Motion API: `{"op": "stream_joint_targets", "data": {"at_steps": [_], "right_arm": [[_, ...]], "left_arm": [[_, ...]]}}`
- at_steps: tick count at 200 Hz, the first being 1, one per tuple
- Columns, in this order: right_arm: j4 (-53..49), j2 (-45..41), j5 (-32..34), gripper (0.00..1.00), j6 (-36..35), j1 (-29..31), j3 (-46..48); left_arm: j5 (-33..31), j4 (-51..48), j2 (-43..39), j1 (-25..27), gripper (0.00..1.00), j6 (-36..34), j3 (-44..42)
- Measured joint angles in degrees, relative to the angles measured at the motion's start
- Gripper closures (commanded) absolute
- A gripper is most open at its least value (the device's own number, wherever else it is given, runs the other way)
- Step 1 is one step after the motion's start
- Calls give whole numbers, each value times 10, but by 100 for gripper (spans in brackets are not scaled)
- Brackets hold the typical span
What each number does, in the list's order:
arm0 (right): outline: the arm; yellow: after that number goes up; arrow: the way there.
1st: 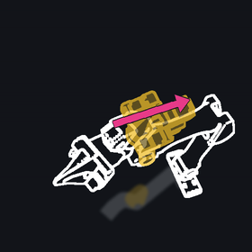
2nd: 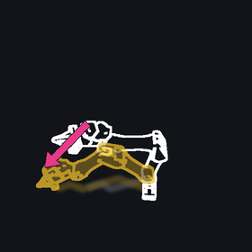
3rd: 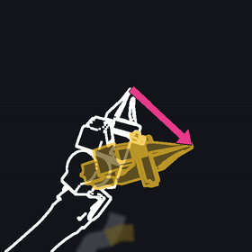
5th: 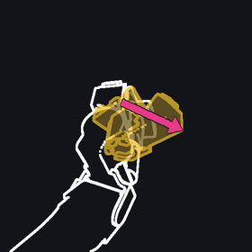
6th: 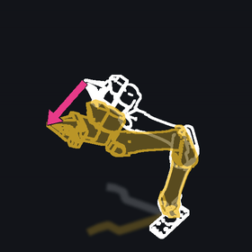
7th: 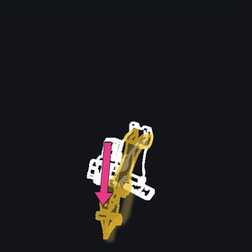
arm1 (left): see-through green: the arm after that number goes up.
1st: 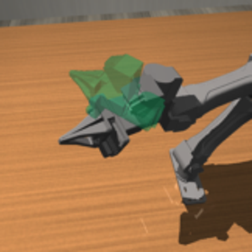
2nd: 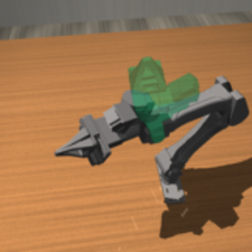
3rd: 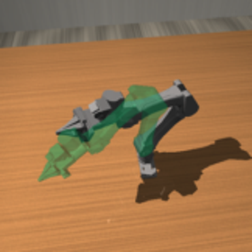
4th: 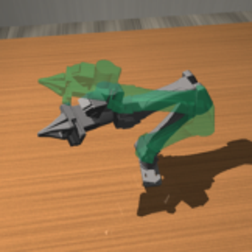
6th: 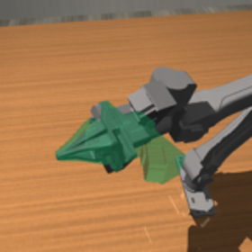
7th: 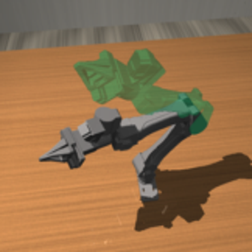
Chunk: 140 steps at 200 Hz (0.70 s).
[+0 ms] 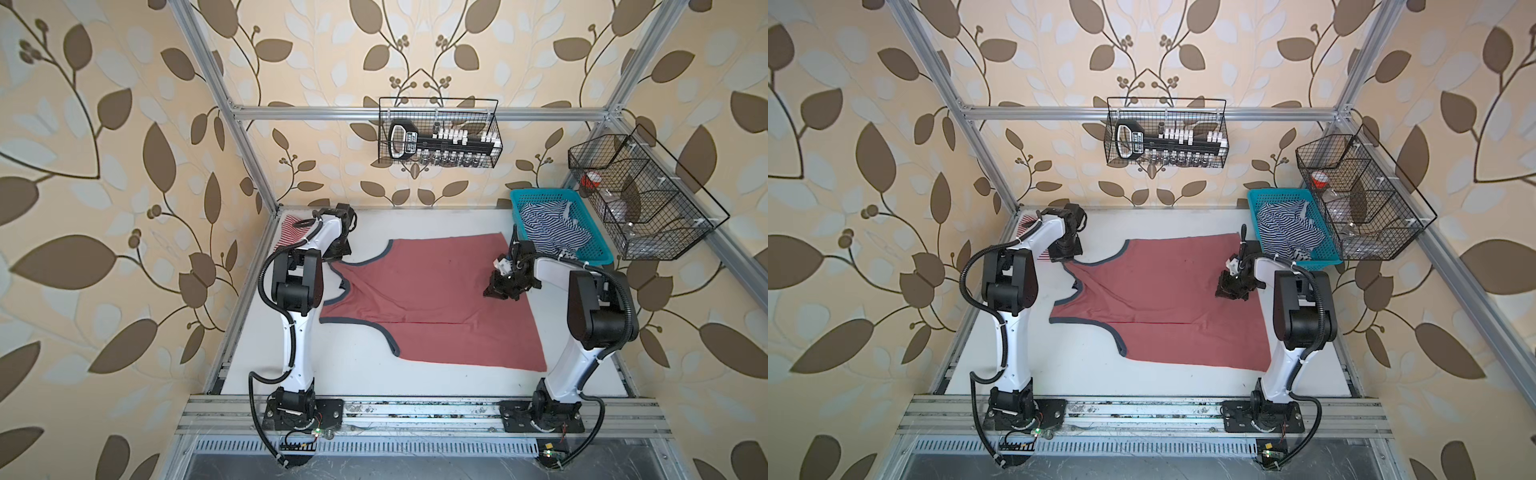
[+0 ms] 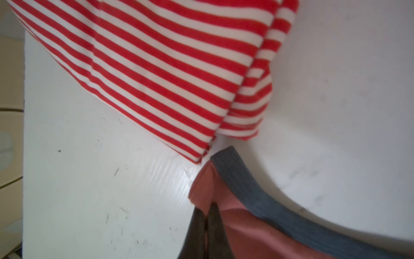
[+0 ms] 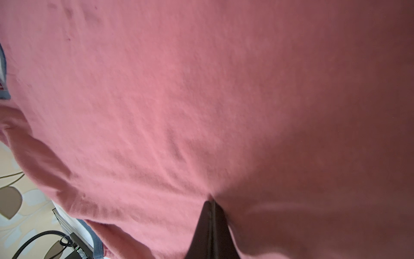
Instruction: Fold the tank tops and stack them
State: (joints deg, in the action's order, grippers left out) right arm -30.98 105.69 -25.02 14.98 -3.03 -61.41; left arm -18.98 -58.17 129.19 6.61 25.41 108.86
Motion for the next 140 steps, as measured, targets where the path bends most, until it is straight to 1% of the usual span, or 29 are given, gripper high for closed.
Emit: {"op": "stream_joint_targets", "data": {"at_steps": [20,30,48,57,69,75,83,96,102,109,123,140], "right_arm": [[0,-5,3,96,3,-2,6],[0,-9,6,94,5,-2,9],[0,-14,11,94,9,-3,14],[0,-15,12,94,12,-4,16],[0,-15,12,94,15,-4,16],[0,-15,12,93,16,-4,16],[1,-15,12,93,19,-4,16],[1,-17,12,92,22,-4,17],[1,-18,12,90,24,-4,18],[1,-21,12,89,25,-4,20],[-1,-32,15,83,29,-4,26],[-12,-62,21,74,28,-5,35]], "left_arm": [[-10,-12,24,-3,100,-7,21],[-13,-16,32,-3,96,-9,23],[-24,-23,38,-3,91,-13,24],[-27,-22,39,-2,86,-14,24],[-31,-23,39,-3,81,-17,27],[-31,-23,40,-3,78,-16,30],[-35,-27,43,-3,71,-19,41],[-37,-34,50,-3,65,-21,65],[-37,-33,52,-3,62,-19,76],[-36,-33,52,-3,54,-20,85],[-32,-33,49,-3,42,-24,103],[-17,-28,33,-3,38,-18,107]]}}
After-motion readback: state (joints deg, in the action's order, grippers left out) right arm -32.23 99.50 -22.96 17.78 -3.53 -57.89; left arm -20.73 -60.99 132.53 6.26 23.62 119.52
